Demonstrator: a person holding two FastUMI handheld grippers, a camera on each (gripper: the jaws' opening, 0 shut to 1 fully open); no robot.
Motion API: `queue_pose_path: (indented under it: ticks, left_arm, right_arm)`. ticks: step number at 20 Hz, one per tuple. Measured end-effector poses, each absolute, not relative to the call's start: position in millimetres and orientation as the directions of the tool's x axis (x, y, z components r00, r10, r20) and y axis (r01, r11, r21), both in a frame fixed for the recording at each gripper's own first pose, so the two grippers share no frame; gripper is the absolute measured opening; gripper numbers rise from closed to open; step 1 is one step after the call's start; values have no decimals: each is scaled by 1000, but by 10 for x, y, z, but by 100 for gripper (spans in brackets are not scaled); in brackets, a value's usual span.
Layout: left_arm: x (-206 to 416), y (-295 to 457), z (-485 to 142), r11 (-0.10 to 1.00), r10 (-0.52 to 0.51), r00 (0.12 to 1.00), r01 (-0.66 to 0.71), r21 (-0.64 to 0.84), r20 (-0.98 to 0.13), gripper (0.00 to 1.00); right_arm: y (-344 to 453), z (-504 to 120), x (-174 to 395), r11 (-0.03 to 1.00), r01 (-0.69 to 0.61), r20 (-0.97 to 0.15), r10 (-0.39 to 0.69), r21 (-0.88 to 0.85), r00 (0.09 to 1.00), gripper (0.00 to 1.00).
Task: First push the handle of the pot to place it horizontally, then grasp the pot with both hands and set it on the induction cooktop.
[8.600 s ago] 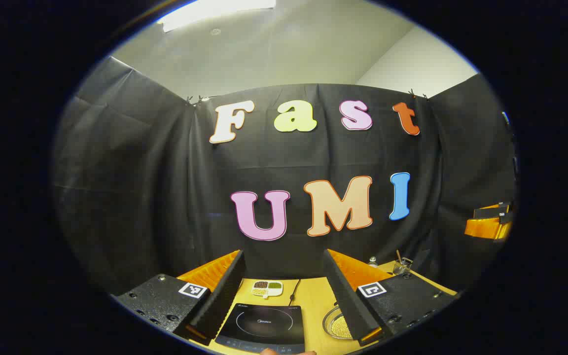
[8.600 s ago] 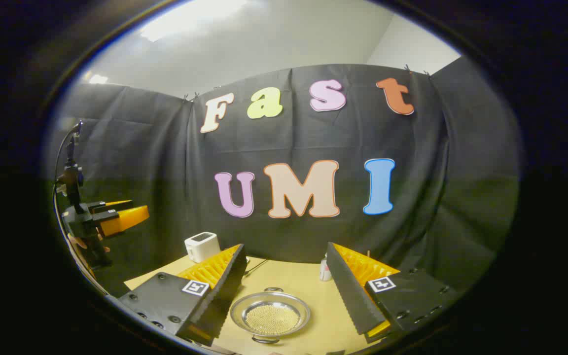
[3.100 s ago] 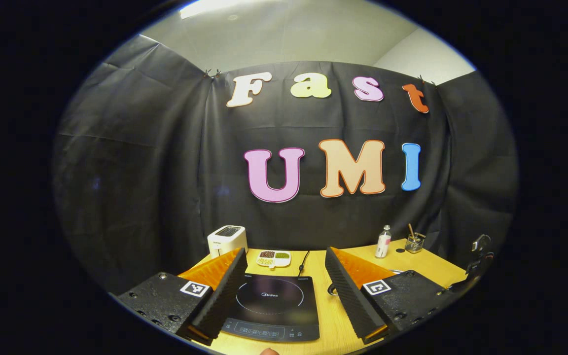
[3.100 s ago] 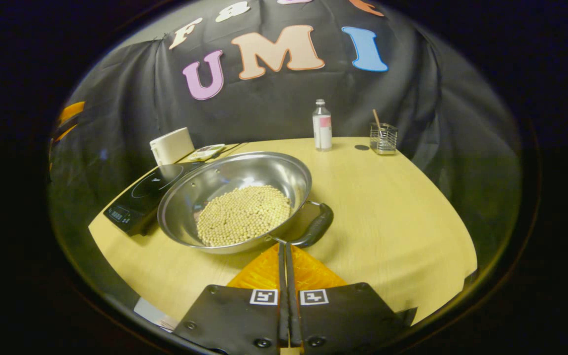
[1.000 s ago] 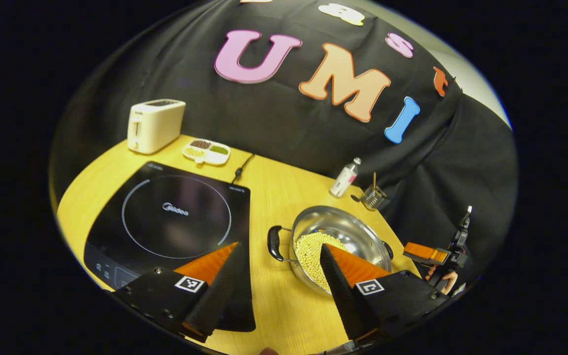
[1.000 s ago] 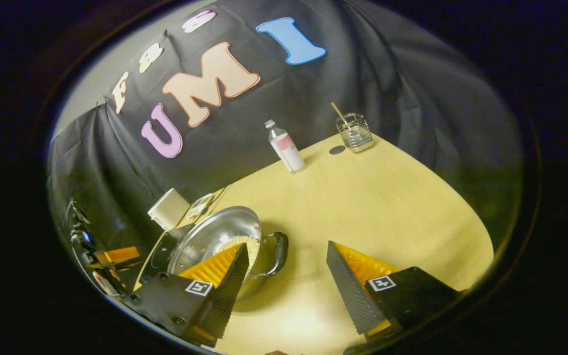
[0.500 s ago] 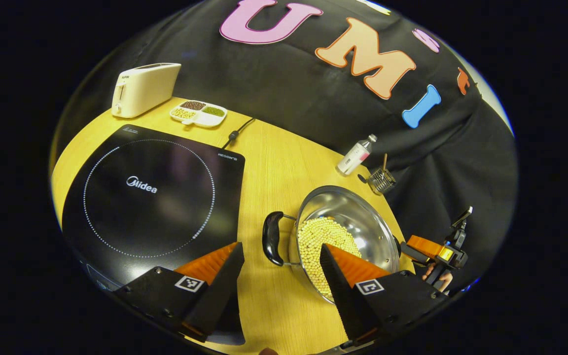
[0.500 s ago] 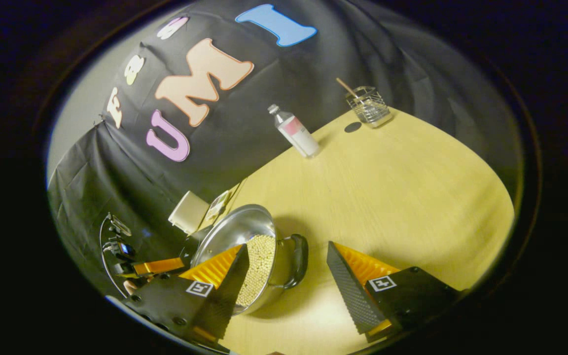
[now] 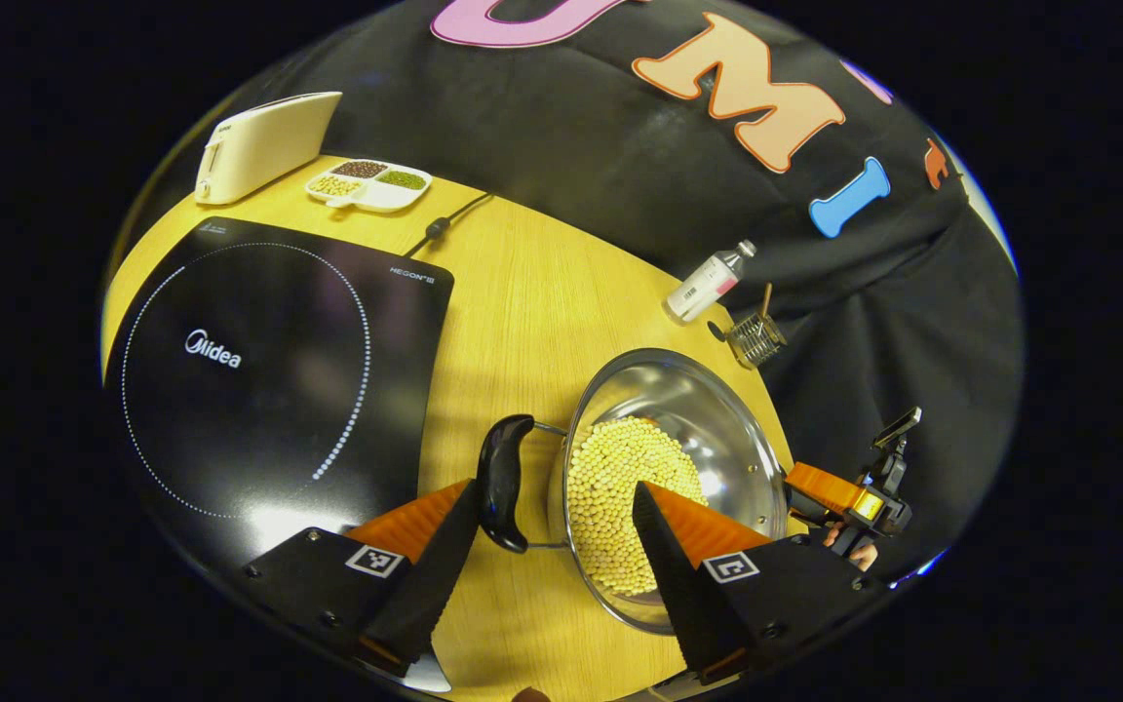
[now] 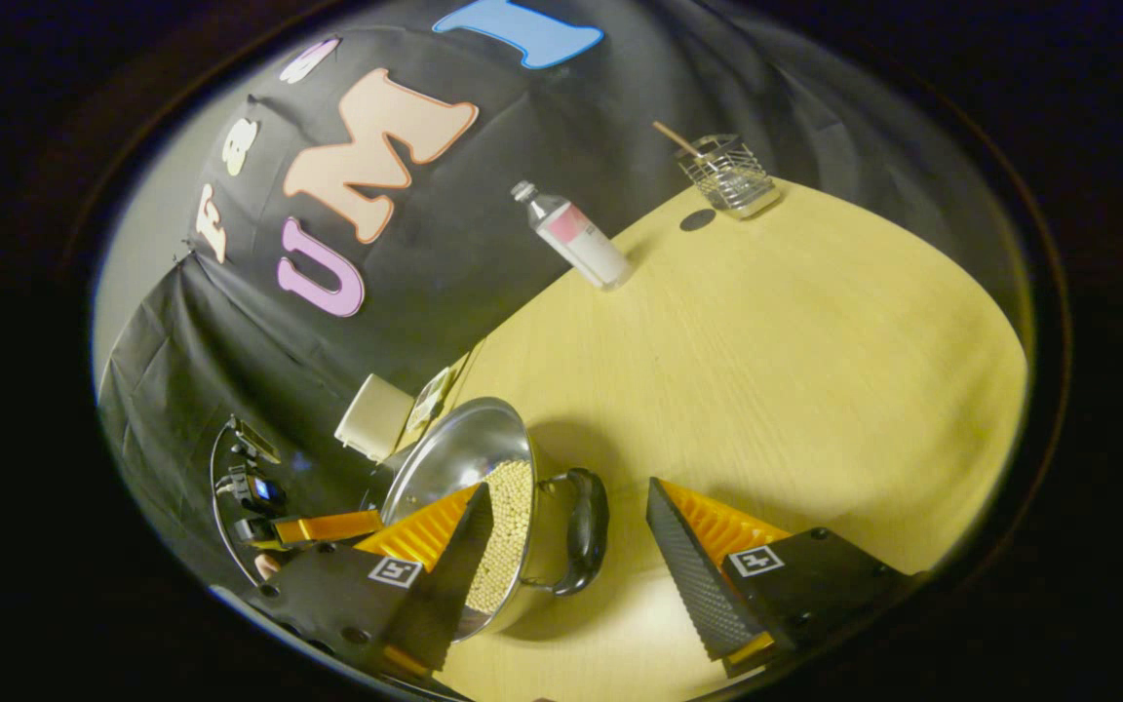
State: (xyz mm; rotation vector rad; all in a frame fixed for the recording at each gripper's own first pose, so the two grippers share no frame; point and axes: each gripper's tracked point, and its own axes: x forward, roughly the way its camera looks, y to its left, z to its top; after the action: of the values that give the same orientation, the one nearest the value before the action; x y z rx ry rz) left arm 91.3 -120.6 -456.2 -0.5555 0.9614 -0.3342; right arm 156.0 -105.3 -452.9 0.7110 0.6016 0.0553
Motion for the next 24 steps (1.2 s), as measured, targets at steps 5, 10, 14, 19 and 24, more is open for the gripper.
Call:
queue_pose_path:
  ticks: [5,10,14,19,24]
  left_arm:
    - [935,-1267,-4684,827,-501,504,38,-561,-704,96]
    - [977,-1179,-4768,847,-462,508,8,-532,-727,84]
    - [1009,-1140,-4865,860,-419,516,-38,-509,-747,49]
    - [954,-1102,-4828,886,-374,531,-38,-462,-760,52]
    - [775,-1061,-4685,887,-379,540,-18,-461,-751,52]
  right_arm:
    - [-1000,-4696,1633,761,168,-528,255,627,810,97]
    - [-847,-4774,1651,750,160,-531,283,641,798,74]
    - [-893,-4715,1617,778,166,-543,251,605,802,47]
    - [-895,-4789,1632,812,203,-558,173,547,812,46]
    - [-810,-4615,1403,820,203,-543,150,535,826,47]
